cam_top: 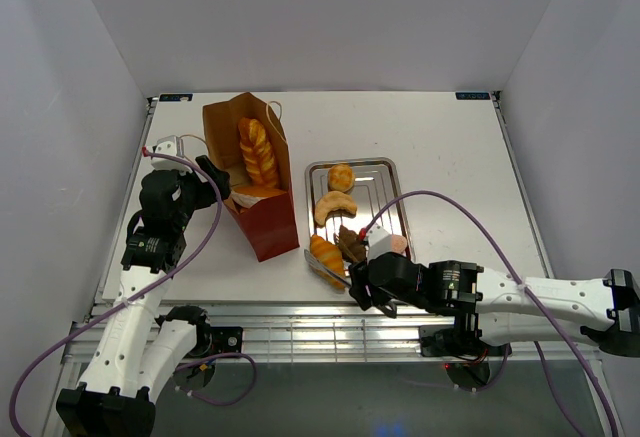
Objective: Place the fake bread into the paper bag
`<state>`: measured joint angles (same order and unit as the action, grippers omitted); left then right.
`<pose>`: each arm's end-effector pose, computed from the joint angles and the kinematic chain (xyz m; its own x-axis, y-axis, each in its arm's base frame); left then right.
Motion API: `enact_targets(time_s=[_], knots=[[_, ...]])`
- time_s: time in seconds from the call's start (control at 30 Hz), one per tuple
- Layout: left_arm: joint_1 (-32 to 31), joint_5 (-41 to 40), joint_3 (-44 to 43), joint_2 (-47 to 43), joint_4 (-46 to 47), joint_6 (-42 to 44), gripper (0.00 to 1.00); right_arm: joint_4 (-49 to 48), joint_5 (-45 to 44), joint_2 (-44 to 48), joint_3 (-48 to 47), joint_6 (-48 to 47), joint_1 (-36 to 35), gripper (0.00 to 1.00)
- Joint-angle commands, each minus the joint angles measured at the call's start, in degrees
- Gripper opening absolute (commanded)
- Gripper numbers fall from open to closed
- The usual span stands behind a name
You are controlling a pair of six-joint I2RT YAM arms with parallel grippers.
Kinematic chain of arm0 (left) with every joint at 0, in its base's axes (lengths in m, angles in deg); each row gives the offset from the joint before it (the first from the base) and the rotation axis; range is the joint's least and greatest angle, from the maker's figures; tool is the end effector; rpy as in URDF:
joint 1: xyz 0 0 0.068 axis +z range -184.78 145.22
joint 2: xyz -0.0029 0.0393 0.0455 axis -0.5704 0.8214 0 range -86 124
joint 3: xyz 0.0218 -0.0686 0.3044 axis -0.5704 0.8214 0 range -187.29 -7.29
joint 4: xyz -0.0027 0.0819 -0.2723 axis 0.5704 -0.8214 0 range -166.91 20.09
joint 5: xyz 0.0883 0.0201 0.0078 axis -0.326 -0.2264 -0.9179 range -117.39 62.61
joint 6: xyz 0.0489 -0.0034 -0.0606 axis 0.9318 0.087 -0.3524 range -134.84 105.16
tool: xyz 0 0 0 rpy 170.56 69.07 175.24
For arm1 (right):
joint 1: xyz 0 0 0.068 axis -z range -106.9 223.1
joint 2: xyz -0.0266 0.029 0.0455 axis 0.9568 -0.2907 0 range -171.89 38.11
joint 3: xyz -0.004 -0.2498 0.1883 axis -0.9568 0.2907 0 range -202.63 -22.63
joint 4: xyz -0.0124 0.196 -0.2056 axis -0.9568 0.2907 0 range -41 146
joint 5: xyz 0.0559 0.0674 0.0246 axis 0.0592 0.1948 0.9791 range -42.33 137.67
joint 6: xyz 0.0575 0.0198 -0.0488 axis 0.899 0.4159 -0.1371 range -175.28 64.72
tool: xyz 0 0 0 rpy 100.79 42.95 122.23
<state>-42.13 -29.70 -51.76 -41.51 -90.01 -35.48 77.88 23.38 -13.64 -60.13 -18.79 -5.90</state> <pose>0.2024 -0.0233 0.3390 -0.3512 -0.3098 -0.8836 -0.0358 0.9474 -0.3180 0.0660 0.1961 0.2528 -0.6029 -0.2610 -0.7539 -0.5958 0.7758 0.2079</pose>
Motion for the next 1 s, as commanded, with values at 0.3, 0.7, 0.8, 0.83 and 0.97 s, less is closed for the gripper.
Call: enact_targets(time_s=[0.3, 0.7, 0.8, 0.83, 0.97], knots=[[-0.38, 0.9, 0.43, -0.11, 0.15, -0.19, 0.86, -1.99, -0.75, -2.22, -1.79, -0.19, -1.24, 0.64], [-0.47, 1.16, 0.35, 0.25, 0.15, -0.19, 0.86, -1.46, -2.25, -4.94, -2.67, -0.02, -1.94, 0.61], [-0.38, 1.16, 0.35, 0.25, 0.15, -0.19, 0.86, -1.55, -2.51, -4.42, -2.58, 0.16, -2.03, 0.56], [-0.38, 1.25, 0.35, 0.33, 0.23, -0.19, 0.86, -1.55, -2.6, -4.15, -2.5, 0.33, -1.95, 0.54], [-0.47, 1.16, 0.35, 0.16, 0.23, -0.19, 0.86, -1.73, -2.69, -3.54, -2.23, 0.42, -2.03, 0.46]])
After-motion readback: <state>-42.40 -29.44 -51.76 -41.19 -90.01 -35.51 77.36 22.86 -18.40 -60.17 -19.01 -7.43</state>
